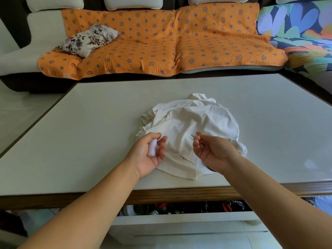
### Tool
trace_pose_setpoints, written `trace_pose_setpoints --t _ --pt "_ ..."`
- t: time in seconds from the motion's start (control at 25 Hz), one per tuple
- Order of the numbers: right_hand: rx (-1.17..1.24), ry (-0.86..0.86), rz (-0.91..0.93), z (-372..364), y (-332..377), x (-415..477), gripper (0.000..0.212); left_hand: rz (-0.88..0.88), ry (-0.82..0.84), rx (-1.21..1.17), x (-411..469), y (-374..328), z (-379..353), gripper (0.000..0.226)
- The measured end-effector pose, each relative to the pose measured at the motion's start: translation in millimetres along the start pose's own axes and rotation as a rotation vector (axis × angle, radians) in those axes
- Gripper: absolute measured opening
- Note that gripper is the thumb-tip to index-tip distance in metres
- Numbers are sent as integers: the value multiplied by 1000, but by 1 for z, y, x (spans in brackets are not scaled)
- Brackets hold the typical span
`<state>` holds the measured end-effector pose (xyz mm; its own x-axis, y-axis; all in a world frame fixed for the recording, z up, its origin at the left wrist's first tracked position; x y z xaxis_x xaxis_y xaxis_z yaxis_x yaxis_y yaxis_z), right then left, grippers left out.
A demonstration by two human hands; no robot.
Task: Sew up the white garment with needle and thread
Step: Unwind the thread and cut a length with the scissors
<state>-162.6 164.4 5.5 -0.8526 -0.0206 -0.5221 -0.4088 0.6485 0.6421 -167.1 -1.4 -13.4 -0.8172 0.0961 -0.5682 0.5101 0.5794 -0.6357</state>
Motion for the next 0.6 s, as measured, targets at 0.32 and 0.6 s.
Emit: trace_pose_setpoints --t 0.32,0.6 --pt "-249 -321 286 36 48 9 19 -92 -102 36 4 -26 22 12" --pt "-1086 -278 587 -3 32 2 17 -157 -119 223 -5 -25 20 3"
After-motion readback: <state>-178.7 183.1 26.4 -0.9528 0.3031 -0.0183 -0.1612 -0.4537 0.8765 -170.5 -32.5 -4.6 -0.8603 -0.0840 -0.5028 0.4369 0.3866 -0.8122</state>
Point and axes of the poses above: each hand's wrist, its own x-axis towards the middle knuckle, its own z-axis out of the back of the hand, y = z × x, the point moved 9 cm from there along x, towards the middle knuckle, and after that the axes turned 7 degrees about -y, right-handed, at the moved point
